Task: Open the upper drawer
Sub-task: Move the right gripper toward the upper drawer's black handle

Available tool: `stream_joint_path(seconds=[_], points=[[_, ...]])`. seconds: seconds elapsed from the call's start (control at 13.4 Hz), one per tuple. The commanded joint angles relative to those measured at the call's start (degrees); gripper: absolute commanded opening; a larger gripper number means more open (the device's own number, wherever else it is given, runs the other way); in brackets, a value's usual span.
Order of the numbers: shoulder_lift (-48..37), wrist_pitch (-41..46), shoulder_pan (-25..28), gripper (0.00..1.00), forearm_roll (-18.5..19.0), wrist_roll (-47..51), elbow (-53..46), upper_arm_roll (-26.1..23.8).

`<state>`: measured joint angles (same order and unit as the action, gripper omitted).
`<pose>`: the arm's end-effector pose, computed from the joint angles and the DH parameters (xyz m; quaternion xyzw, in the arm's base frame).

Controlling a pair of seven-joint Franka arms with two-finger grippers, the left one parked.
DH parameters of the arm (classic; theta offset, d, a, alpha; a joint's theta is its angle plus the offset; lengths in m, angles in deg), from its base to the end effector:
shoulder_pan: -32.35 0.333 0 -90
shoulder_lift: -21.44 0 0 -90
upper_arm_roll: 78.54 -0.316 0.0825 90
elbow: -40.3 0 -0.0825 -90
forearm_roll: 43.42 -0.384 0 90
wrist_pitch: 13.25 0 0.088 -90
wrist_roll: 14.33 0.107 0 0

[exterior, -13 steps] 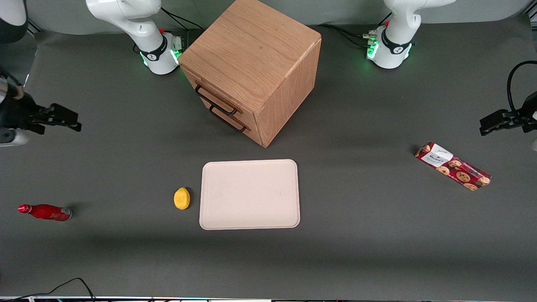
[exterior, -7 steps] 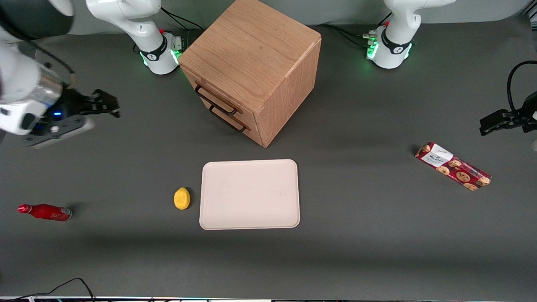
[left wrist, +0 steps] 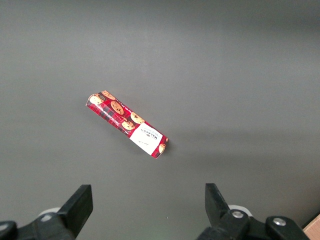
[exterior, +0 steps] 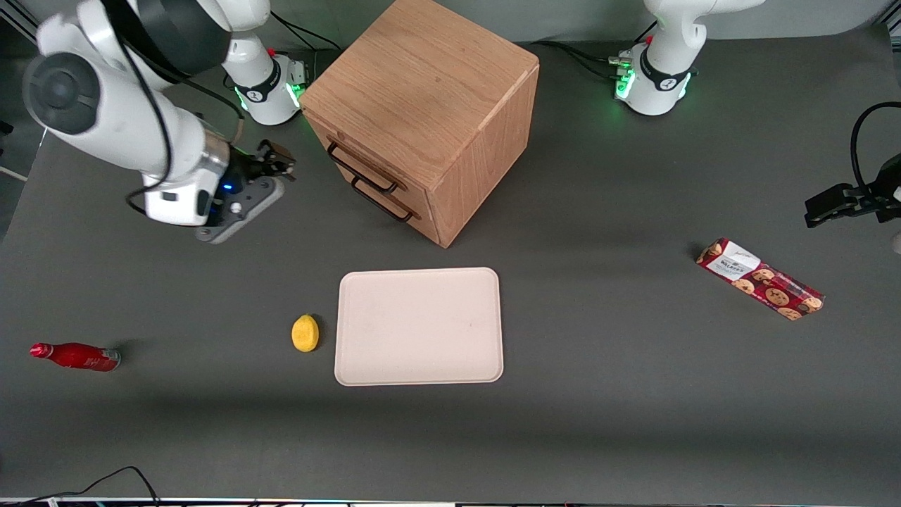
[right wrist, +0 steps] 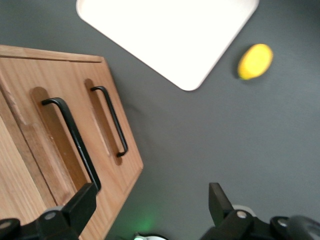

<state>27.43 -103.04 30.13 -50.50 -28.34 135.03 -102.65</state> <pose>0.5296 0.2166 0.5329 -0.9455 -0.3016 0.0960 0.0764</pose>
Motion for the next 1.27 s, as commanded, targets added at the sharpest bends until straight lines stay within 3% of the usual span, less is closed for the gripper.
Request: stream_joint_path(seconds=[0.0,0.3,0.52,1.19], points=[[-1.42,-3.98,-1.73,1.00,-3.81,-3.56,5.63,-2.08],[-1.33,-8.02,-1.55,1.00,-7.07,-6.56,9.06,-3.48],[-1.42,-13.11,-1.55,1.00,-7.07,-6.30,13.10,-6.29],[-0.72,-20.16,-0.23,1.00,-8.13,-6.56,20.75,-8.41]])
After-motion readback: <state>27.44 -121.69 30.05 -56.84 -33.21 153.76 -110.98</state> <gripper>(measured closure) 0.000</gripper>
